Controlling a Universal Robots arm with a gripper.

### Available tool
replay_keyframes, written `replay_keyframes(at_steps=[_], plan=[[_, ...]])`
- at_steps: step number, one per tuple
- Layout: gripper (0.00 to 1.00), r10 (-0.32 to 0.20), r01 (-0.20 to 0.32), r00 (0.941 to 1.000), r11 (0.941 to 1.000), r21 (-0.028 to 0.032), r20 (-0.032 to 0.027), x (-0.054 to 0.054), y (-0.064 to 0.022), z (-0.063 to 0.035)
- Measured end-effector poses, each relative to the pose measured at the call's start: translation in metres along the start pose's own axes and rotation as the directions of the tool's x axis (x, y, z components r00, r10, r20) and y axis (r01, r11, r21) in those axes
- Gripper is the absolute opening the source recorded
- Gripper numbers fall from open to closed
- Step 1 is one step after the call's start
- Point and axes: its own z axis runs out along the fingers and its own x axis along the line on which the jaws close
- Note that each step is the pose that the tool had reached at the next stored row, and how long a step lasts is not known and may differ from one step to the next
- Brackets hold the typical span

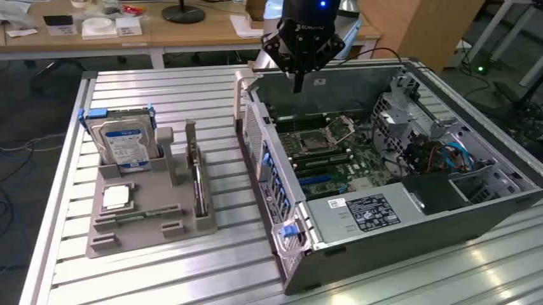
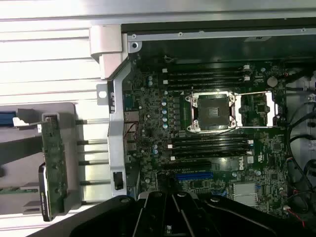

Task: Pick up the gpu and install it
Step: 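Reach for the gpu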

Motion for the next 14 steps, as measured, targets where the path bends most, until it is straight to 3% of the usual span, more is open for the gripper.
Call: replay_keyframes(at_steps=[6, 14], plan=[[0.11, 0.0, 0.0, 1.0, 1.0, 0.0, 0.0, 0.003, -0.0003, -0.0001], [0.11, 0.0, 0.0, 1.0, 1.0, -0.0001, 0.0, 0.016, -0.0014, -0.0004]])
